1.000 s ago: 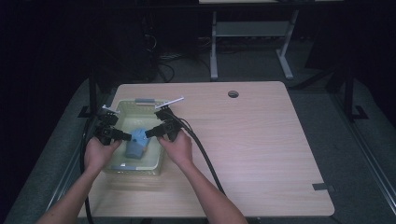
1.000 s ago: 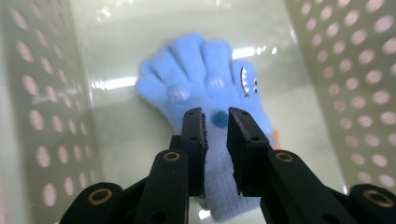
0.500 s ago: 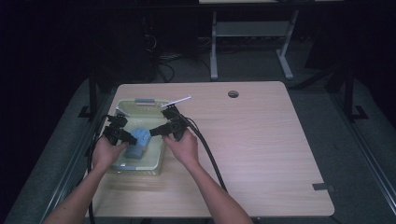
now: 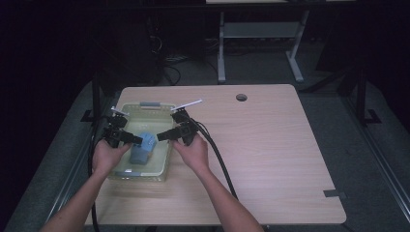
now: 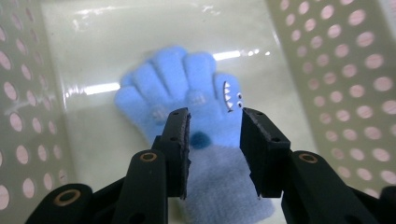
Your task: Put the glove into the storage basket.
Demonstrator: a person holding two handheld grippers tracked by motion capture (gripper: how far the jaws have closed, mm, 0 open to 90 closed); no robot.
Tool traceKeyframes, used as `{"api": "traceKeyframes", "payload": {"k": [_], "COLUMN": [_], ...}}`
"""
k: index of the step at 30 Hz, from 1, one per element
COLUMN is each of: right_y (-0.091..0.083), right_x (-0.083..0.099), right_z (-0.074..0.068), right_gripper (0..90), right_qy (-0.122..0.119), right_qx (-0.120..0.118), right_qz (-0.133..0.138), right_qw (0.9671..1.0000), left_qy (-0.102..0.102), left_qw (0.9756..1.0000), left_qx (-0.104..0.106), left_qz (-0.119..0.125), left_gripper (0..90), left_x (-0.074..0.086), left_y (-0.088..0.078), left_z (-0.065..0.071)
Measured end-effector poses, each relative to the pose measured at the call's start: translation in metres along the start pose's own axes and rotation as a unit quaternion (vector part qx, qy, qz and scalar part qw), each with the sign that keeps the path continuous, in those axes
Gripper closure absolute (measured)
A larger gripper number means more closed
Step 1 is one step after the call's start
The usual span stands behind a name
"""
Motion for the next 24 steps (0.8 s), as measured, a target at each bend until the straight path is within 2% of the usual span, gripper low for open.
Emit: {"api": "traceKeyframes", "payload": {"k": [4, 7, 10, 12, 16, 20, 24], "right_y": [-0.002, -0.006, -0.01, -0.013, -0.021, -0.026, -0.032], "right_x": [-0.001, -0.001, -0.001, -0.001, -0.001, 0.0, 0.001], "right_z": [0.002, 0.004, 0.006, 0.007, 0.009, 0.011, 0.012], "right_gripper": [58.3, 57.1, 55.9, 54.5, 53.0, 50.8, 48.0], "right_qy": [0.0, 0.001, 0.0, -0.004, -0.004, -0.013, -0.01], "right_qx": [0.001, 0.003, 0.006, 0.008, 0.01, 0.011, 0.006], "right_qz": [0.001, 0.002, 0.002, 0.0, 0.004, -0.001, -0.001], "right_qw": [1.0, 1.0, 1.0, 1.0, 0.9999, 0.9999, 0.9999], "left_qy": [0.002, 0.002, -0.002, -0.004, -0.003, -0.005, -0.004], "left_qw": [1.0, 0.9998, 0.9992, 0.9988, 0.998, 0.997, 0.9959], "left_qx": [0.006, 0.007, 0.024, 0.026, 0.03, 0.046, 0.053], "left_qz": [0.005, 0.018, 0.031, 0.042, 0.055, 0.063, 0.073], "left_gripper": [59.1, 55.4, 52.8, 50.4, 47.5, 45.3, 42.5], "left_x": [-0.001, -0.003, -0.006, -0.009, -0.012, -0.015, -0.018], "left_y": [-0.003, -0.007, -0.01, -0.013, -0.019, -0.023, -0.026], "left_z": [0.001, 0.002, 0.004, 0.005, 0.01, 0.016, 0.023]}}
Point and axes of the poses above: each handheld gripper's, and its own axes: y roughly forward along the jaws, x roughly out of its underside, z roughly to its right, the point moved 8 cm from there along y, roughly forward along the jaws, and after that the axes turned 2 degrees about -x, right-handed, at the moved point
